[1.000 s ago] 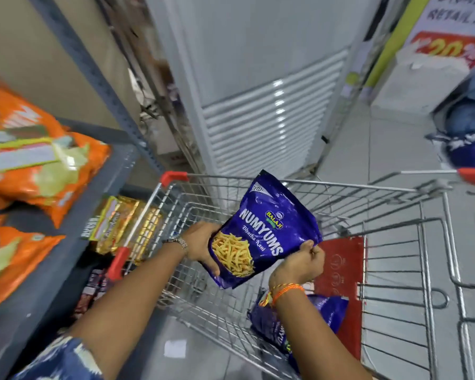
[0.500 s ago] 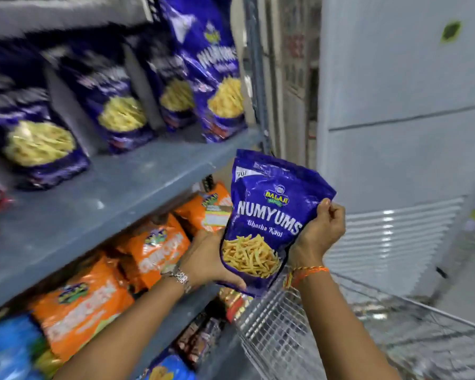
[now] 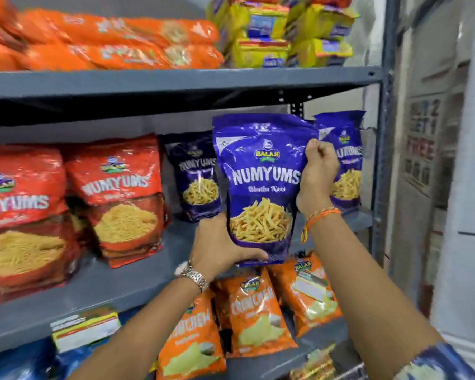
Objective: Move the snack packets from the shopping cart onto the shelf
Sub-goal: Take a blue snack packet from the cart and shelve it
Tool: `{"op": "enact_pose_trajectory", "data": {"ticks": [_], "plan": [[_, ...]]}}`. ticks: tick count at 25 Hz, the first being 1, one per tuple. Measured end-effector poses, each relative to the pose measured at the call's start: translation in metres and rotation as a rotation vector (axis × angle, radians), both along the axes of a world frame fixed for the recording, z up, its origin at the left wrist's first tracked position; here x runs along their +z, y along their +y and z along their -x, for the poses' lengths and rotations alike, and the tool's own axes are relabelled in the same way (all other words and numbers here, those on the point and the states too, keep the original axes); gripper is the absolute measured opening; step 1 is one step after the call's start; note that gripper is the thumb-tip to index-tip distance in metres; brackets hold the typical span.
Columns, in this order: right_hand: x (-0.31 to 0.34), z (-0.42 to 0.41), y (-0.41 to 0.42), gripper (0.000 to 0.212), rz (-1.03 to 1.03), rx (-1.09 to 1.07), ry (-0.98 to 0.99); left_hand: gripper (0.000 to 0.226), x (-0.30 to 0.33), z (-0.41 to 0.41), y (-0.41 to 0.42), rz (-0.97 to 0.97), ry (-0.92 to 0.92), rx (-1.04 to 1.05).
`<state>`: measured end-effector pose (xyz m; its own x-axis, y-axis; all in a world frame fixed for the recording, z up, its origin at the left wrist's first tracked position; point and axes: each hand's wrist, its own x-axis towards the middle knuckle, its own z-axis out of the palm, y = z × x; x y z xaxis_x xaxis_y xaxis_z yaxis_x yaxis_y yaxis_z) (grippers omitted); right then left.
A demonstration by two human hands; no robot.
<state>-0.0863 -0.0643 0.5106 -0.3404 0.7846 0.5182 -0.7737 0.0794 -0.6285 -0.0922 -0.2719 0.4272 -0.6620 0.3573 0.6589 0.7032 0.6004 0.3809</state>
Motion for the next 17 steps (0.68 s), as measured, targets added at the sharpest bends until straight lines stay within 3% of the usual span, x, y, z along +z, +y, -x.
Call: {"op": "enact_pose_trajectory", "data": {"ticks": [7,17], "plan": [[0.016,0.097,-0.048,0.033,-0.224,0.263,-0.229,0.103,0.005,0.065,-0.045,-0.106,-0.184,0.284],[0.025,0.148,-0.06,0.028,-0.318,0.356,-0.355,0.099,-0.007,0.095,-0.049,-0.246,-0.33,0.325]]}}
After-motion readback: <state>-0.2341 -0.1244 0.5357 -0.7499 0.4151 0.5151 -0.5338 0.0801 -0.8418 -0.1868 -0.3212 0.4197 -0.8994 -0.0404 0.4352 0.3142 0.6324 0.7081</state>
